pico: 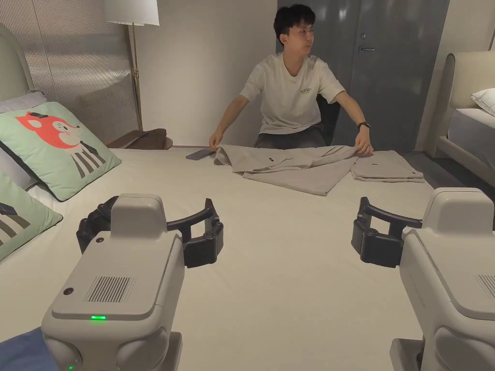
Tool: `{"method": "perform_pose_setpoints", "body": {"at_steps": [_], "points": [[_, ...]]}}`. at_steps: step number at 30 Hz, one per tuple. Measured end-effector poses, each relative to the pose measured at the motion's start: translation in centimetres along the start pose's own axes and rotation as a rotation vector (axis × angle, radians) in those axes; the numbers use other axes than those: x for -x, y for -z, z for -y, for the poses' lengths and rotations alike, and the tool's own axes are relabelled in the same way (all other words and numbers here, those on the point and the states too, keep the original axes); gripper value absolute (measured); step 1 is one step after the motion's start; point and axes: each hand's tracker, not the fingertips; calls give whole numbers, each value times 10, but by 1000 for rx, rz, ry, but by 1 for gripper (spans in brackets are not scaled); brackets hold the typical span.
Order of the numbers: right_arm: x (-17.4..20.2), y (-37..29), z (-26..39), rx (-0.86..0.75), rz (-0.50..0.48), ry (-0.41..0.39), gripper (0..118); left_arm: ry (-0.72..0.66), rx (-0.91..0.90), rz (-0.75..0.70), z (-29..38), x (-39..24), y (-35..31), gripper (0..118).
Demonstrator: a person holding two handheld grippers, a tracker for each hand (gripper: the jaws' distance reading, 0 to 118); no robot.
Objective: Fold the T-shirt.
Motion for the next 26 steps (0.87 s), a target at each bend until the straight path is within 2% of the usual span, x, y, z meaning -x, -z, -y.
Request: {"method": "perform_pose_setpoints", "body": {"at_steps": [21, 26], "points": [[4, -8, -7, -13, -9, -29, 115, -4, -4, -1, -2, 1, -2, 110], [4, -9, -7, -2, -12, -10, 115, -4, -5, -1, -1, 1, -3, 110]]}}
